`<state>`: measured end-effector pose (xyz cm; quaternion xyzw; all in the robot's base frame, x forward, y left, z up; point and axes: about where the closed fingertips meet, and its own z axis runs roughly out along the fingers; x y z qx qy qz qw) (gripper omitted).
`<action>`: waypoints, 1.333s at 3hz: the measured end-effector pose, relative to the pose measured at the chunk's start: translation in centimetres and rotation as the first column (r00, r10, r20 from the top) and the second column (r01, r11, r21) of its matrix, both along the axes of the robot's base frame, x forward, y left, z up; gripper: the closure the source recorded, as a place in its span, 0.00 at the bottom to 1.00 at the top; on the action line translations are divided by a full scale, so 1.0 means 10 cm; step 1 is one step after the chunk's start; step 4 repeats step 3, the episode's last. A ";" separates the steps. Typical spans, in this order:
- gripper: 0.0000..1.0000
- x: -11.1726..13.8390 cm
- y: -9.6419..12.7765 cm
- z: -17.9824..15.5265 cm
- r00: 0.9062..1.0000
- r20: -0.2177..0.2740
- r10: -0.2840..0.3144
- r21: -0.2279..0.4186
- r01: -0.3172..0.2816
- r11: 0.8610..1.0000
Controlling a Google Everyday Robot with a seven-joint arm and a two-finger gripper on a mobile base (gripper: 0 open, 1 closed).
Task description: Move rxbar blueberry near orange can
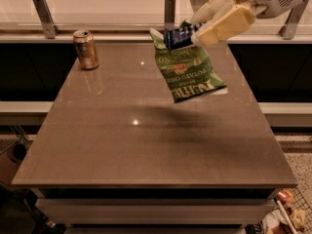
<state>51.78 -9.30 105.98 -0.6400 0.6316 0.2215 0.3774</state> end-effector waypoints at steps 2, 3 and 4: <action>0.00 0.02 0.04 0.01 1.000 0.005 0.002 0.004 -0.002 1.000; 0.00 0.02 0.04 0.01 1.000 0.005 0.002 0.004 -0.002 1.000; 0.00 0.02 0.04 0.01 1.000 0.005 0.002 0.004 -0.002 1.000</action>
Offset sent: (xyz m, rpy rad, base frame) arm 0.0006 0.0017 0.0003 0.0016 -0.0020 0.0007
